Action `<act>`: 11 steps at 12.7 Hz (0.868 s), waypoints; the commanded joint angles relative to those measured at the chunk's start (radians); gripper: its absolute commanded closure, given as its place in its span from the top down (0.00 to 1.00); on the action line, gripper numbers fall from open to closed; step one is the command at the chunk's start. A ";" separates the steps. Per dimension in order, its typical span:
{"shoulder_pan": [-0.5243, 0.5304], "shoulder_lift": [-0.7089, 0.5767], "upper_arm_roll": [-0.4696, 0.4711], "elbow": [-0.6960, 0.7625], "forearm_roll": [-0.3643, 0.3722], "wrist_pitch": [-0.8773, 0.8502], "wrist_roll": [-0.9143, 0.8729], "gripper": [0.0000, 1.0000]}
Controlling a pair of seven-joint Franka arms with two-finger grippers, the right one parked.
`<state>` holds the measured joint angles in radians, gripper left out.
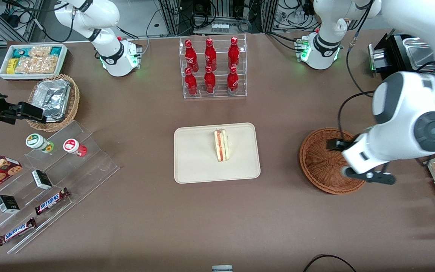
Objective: Place sandwich from basket to tray
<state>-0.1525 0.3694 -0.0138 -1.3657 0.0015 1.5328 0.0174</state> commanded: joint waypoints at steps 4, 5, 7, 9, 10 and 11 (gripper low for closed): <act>0.042 -0.300 0.024 -0.280 0.015 0.006 0.009 1.00; 0.042 -0.316 0.024 -0.285 0.015 0.003 0.009 1.00; 0.041 -0.336 0.024 -0.276 0.015 -0.011 0.006 1.00; 0.040 -0.363 0.024 -0.279 0.017 -0.032 0.006 1.00; 0.042 -0.369 0.028 -0.274 0.017 -0.034 0.007 1.00; 0.042 -0.369 0.035 -0.271 0.018 -0.034 0.007 1.00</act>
<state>-0.1100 0.0332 0.0114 -1.6169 0.0077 1.5098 0.0203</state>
